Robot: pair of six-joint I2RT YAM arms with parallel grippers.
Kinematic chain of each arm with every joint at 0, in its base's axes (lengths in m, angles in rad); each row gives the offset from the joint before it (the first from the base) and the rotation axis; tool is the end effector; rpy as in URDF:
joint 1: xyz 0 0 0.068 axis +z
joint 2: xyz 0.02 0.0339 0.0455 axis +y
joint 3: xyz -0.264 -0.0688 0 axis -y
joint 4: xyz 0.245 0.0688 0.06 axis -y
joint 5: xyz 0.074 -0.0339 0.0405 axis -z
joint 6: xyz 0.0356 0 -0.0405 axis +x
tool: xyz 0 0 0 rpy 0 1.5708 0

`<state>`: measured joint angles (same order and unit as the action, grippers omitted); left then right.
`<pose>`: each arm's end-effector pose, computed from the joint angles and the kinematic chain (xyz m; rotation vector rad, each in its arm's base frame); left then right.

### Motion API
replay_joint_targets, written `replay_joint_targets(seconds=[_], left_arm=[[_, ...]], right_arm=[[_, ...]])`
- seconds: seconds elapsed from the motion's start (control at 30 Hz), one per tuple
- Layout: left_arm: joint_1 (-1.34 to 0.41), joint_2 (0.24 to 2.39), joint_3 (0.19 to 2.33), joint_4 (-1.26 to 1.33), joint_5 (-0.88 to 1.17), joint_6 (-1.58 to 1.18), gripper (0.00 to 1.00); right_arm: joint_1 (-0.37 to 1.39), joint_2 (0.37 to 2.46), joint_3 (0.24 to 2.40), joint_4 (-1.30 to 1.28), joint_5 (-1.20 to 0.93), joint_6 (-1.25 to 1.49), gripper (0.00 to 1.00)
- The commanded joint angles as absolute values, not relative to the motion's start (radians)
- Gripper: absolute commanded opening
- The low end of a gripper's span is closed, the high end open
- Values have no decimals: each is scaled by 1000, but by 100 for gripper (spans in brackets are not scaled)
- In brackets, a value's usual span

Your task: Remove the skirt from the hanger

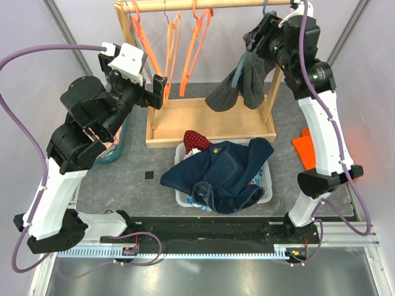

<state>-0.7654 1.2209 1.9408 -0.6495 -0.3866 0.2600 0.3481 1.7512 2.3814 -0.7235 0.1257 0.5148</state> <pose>0.1397 -0.1156 0.5757 0.4534 1.4369 -0.1161 0.3200 0.1114 0.5559 0.2372 1.6759 0.5470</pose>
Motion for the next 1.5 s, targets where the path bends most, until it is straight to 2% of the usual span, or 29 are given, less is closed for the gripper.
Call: replay_joint_targets(seconds=[0.0,0.17,0.3,0.37,0.57,0.8,0.87,0.93,0.97,1.13,1.37,1.47], left_arm=[[-769,1200,1934,-632,-379,265,100],[-769,1204,1927,-634,-382,265,100],[-769,1209,1916,-632,-396,267,100],[-769,1215,1913,-632,-403,267,100],[-769,1220,1919,-635,-388,256,99],[-769,1209,1910,-637,-388,258,99],[-769,1204,1905,-637,-387,259,99],[-769,1203,1901,-637,-390,262,99],[-769,1201,1899,-637,-391,265,99],[-769,1190,1893,-635,-397,268,99],[-769,1195,1896,-637,-396,267,99],[-769,1193,1891,-637,-397,268,98]], right_arm=[[322,1839,2460,-701,81,531,66],[308,1848,2441,-733,139,503,59],[310,1787,2398,-765,228,456,34],[310,1738,2358,-770,244,422,32],[308,1635,2286,-775,287,368,36],[310,1632,2270,-770,370,336,33],[310,1667,2299,-772,356,333,44],[310,1712,2354,-773,341,325,69],[310,1727,2373,-772,325,319,71],[302,1795,2422,-755,322,295,73],[299,1839,2456,-733,271,298,70],[296,1858,2480,-710,279,298,64]])
